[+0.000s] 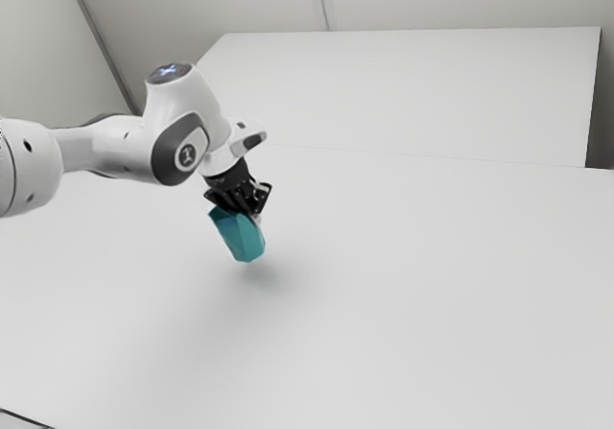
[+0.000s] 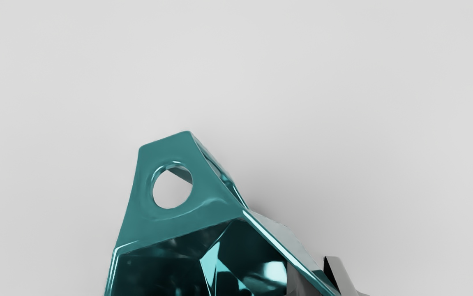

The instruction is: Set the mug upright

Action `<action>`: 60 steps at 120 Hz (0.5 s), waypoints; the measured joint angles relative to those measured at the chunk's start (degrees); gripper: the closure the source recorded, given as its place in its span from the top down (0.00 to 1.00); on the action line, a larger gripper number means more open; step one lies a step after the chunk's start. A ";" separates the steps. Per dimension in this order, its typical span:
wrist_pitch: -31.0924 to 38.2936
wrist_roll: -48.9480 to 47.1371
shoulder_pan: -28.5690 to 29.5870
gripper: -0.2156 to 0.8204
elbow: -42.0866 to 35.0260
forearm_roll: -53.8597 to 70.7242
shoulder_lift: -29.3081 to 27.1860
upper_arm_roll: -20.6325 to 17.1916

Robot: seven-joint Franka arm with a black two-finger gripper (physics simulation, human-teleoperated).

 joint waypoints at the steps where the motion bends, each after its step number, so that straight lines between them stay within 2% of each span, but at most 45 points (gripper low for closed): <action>1: 0.02 -0.34 -0.03 0.03 -0.03 0.00 0.07 0.00; 26: 1.23 -7.77 0.14 0.03 -0.12 1.29 3.31 0.03; 46: 2.70 -12.50 3.76 0.03 0.06 1.85 5.74 -0.68; 60: 3.67 -15.16 4.20 0.03 0.28 1.95 7.23 -1.12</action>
